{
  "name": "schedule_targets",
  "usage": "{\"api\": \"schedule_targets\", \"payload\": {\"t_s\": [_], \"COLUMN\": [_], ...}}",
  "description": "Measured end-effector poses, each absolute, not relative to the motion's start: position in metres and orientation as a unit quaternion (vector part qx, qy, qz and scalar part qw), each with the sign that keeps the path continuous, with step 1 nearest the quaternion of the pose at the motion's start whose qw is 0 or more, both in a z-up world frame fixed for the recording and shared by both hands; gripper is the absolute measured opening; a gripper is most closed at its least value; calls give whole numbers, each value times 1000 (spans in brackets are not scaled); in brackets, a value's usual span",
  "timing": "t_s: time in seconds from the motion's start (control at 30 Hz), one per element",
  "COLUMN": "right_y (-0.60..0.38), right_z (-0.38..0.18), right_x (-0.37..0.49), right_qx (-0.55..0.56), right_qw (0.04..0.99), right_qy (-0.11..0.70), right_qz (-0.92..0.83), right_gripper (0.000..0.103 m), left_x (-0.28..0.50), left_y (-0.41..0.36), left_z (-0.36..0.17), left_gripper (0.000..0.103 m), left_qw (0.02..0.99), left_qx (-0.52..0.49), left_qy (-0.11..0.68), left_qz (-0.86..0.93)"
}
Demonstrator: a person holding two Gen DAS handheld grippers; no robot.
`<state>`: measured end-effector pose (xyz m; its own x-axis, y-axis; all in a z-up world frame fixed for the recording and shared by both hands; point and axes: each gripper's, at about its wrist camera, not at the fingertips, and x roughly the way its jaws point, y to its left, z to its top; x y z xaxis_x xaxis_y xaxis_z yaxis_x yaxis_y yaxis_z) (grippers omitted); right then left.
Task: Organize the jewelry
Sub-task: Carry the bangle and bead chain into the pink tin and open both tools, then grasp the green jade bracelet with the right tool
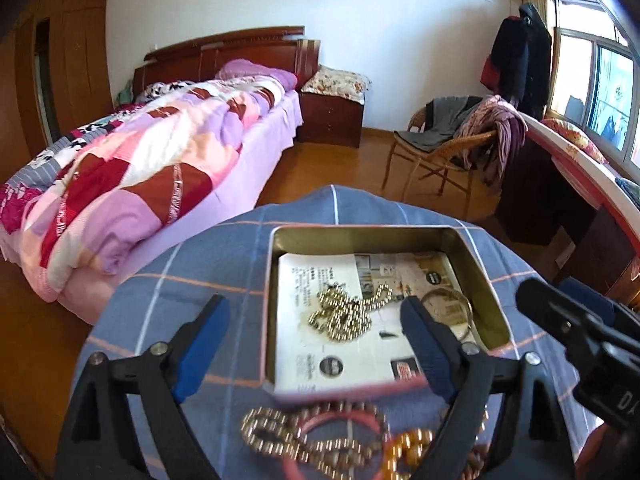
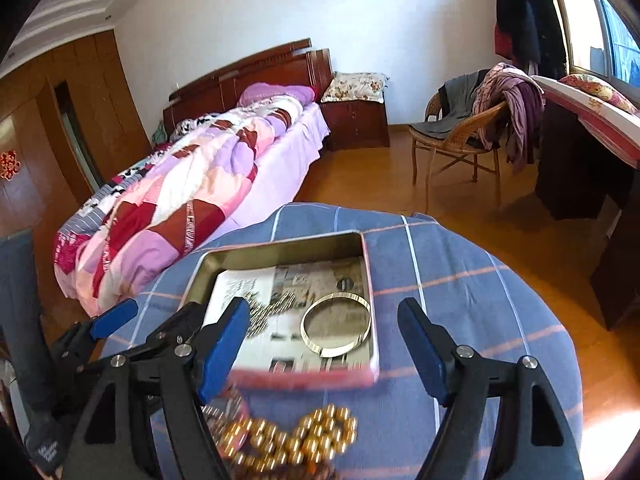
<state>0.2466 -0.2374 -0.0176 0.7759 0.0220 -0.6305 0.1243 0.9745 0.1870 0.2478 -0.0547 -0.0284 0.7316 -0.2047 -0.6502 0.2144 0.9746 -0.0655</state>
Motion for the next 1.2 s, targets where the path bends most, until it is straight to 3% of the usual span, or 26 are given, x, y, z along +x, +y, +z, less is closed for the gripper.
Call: {"api": "schedule_targets", "payload": {"t_s": [0.17,0.37,1.2], "right_y": [-228,-219,-194], "right_z": [-8,-11,-78], "right_x": [198,151,75], "right_qx": [121,145,112], "right_qw": [939,937,912], "right_qy": [321,318,394], "right_qz": [-17,-9,25], "right_gripper": [77,77,77], "left_x": [216,180,86], "left_y": [-41,-28,26], "left_z": [-20,-22,-69], "left_gripper": [100,103,103], "left_qw": [937,941,932], "left_qx": [14,16,38], "left_qy": [332,326,344], "left_qz": [-108,-94,-106]}}
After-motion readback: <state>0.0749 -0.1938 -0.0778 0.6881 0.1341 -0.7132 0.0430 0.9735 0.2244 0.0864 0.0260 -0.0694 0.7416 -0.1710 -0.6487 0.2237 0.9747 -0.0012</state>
